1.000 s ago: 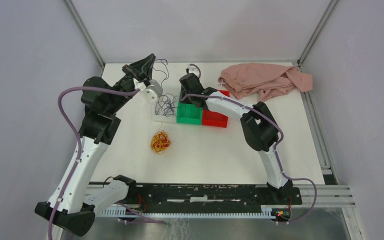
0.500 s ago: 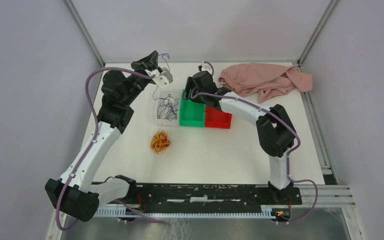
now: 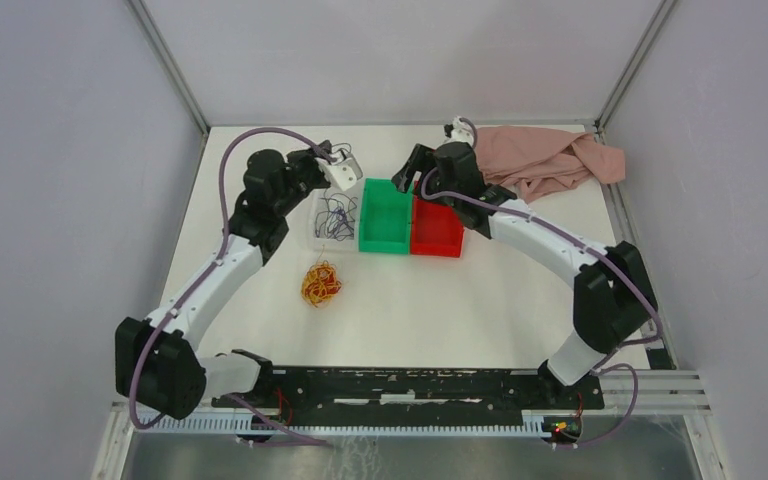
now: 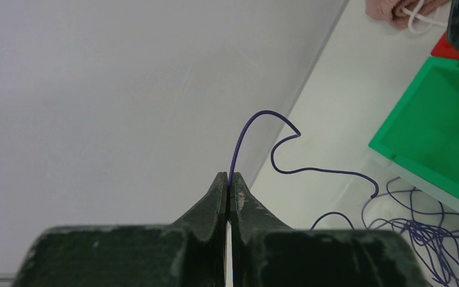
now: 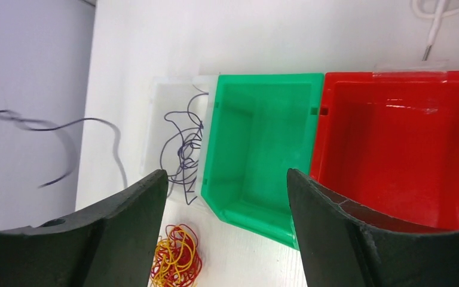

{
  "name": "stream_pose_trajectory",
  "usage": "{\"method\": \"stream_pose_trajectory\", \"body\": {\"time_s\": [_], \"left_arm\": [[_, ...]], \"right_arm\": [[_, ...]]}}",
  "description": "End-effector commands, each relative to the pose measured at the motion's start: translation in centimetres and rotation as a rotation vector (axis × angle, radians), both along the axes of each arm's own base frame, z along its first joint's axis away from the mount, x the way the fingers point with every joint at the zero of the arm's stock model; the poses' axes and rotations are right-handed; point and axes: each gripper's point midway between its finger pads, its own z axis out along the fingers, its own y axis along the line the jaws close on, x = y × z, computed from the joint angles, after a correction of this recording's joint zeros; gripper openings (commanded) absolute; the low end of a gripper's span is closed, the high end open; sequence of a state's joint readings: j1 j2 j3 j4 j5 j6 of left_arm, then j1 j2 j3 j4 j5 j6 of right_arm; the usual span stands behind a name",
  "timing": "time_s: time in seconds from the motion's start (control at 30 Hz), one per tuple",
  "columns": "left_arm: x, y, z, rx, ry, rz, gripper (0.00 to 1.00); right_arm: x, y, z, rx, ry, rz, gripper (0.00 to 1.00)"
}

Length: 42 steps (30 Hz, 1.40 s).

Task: Untangle the cables
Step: Place the cable in the bin.

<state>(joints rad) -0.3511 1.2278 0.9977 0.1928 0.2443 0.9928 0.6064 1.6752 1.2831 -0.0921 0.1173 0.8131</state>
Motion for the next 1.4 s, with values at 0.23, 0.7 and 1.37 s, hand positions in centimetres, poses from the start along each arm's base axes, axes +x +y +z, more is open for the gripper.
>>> {"method": "stream_pose_trajectory", "body": {"time_s": [0.23, 0.7, 1.37], "left_arm": [[4.3, -0.2, -10.4, 0.051, 0.267, 0.093, 0.03], [4.2, 0.5, -21.3, 0.294, 0.532, 0.085, 0.03], [4.1, -0.4, -12.9, 0.228, 0.686, 0.002, 0.89]], "right_arm": [[-2.0, -6.1, 4.1, 0.089, -0.129, -0.106, 0.8], [-2.7, -8.2, 2.0, 0.082, -0.088, -0.14, 0.8], [-3.9, -8.3, 3.1, 0.083, -0.081, -0.109, 0.79]]}}
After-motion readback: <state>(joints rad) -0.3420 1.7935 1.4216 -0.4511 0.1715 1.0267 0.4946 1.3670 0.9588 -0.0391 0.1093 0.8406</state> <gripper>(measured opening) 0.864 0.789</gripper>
